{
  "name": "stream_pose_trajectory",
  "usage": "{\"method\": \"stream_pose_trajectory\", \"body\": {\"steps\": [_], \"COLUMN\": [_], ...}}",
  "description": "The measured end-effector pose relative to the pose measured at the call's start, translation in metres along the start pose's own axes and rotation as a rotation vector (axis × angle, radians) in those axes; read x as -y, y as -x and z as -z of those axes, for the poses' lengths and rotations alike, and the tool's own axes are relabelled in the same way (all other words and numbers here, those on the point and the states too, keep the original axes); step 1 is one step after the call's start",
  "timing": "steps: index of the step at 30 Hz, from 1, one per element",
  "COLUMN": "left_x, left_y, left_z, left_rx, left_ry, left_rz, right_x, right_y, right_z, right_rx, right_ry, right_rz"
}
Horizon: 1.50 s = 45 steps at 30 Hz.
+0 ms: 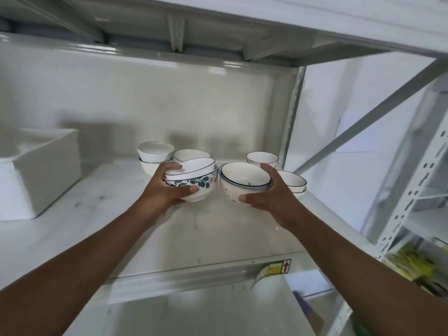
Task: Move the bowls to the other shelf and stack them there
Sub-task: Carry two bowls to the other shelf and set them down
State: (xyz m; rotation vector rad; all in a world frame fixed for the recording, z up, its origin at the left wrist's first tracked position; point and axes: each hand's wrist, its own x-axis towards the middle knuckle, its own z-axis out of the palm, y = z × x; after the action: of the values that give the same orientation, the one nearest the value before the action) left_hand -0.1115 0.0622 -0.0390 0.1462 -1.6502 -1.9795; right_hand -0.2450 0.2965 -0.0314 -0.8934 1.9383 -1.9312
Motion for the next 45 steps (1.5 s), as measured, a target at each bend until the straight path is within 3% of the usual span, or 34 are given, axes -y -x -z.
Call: {"method": "stream_pose_trajectory", "body": {"steps": [7,26,38,45], "left_x": [-0.003,-0.001,0.018,0.035], "left_y": [-0.001,0.03,0.059,0.086], "left_z": [-0.032,-0.16,-0.286,-0.375], "left_rx": [0.126,0.561,0.828,0.874], "left_ry": [0.028,0.188,0.289,0.331], "left_rz": [-0.009,0.016,0.094,0.115], "right_x": [0.023,0.067,0.082,0.092], "right_y": [0.043,0.176,0.277,0.328], "right_z": [0.029,0.124,0.201,0.259], "right_rx": [-0.098,-0.433,-0.706,-0.834], "right_ry": [0.078,0.173,0.255,0.308], "right_rz": [0.053,-0.022,-0.035,-0.07]}}
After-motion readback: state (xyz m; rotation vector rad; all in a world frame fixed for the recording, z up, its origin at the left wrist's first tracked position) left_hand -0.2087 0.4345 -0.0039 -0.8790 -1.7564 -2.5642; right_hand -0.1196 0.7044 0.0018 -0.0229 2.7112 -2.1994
